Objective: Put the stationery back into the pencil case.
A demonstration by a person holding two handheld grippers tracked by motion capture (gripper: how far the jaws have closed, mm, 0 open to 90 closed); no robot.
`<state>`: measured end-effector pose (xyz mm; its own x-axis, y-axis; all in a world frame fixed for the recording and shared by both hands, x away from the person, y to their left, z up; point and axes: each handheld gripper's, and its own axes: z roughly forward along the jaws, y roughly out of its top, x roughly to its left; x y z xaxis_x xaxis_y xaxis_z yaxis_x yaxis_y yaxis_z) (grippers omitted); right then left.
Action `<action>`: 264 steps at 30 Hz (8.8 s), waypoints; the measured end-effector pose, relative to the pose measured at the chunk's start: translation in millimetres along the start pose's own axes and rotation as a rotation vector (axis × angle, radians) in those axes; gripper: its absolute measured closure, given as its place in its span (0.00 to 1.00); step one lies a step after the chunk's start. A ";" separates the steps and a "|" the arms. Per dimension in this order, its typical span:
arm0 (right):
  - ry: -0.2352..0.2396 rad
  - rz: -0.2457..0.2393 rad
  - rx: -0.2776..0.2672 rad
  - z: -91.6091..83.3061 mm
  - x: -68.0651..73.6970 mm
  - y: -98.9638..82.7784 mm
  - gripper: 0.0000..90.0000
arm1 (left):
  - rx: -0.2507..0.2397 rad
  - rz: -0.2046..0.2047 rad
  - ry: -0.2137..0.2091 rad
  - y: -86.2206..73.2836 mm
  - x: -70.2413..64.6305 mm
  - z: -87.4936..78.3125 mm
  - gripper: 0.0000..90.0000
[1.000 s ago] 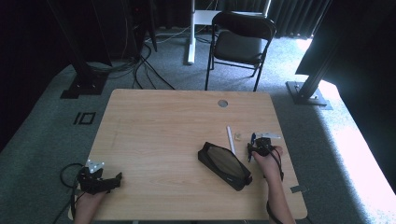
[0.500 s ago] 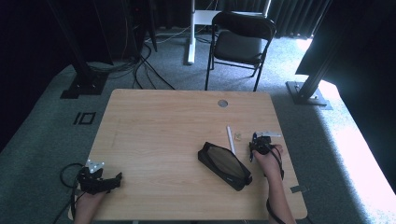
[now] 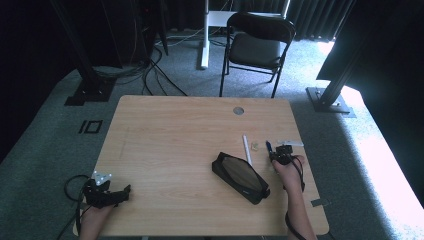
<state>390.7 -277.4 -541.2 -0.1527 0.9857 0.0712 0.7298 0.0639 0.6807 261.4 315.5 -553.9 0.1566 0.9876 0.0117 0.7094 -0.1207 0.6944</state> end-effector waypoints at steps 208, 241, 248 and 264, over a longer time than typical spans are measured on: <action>0.354 -0.247 -0.139 -73.9 64.8 35.5 0.80 | 0.000 0.000 0.000 0.0 0.1 0.0 0.00; 0.141 -0.012 -0.091 5.6 37.3 39.6 0.66 | 0.000 -0.001 0.000 0.0 0.1 0.0 0.00; 0.129 0.000 -0.060 16.8 39.5 41.4 0.63 | 0.000 -0.001 0.000 0.0 0.1 0.0 0.00; 0.083 0.012 -0.016 37.9 45.0 34.2 0.68 | 0.000 -0.001 0.000 0.0 0.1 0.0 0.00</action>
<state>434.0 -225.0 -542.4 -0.1989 0.9701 0.1390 0.7211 0.0488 0.6911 261.4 315.6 -554.0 0.1563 0.9876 0.0111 0.7092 -0.1200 0.6947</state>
